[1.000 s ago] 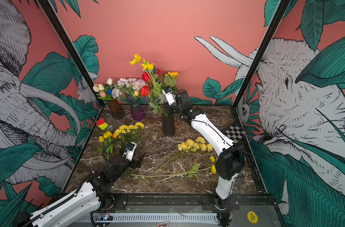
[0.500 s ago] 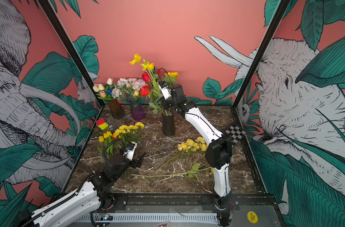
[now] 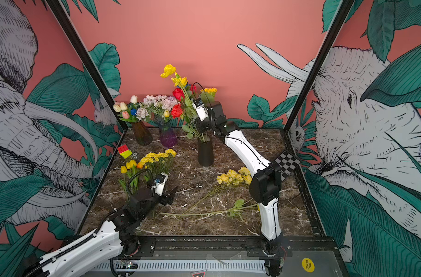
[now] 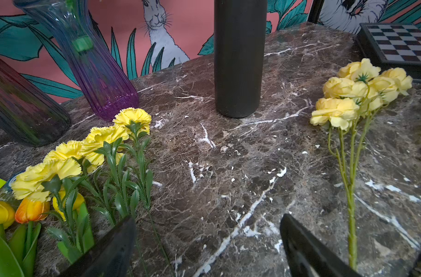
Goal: Pick out yellow flowers from the vase
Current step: Pick up the flower from the vase.
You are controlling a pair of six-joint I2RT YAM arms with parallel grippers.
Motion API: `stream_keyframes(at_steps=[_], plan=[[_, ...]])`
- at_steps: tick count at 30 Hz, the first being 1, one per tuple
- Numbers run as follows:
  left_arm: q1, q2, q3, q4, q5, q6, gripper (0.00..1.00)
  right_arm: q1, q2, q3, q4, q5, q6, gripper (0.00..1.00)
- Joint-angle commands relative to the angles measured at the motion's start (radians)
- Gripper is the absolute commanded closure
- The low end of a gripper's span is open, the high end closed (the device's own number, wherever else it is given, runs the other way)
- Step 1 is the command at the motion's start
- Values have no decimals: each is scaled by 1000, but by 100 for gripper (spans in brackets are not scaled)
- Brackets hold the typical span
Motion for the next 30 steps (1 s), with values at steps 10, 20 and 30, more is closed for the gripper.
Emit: stream_keyframes(at_steps=[10, 20, 30], plan=[[7, 24, -5, 33, -5, 2, 5, -1, -157, -177, 183, -11, 2, 94], [5, 17, -3, 27, -5, 1, 5, -2, -235, -301, 324, 17, 75, 97], [6, 28, 3, 26, 6, 2, 5, -2, -309, -334, 383, 59, 142, 98]])
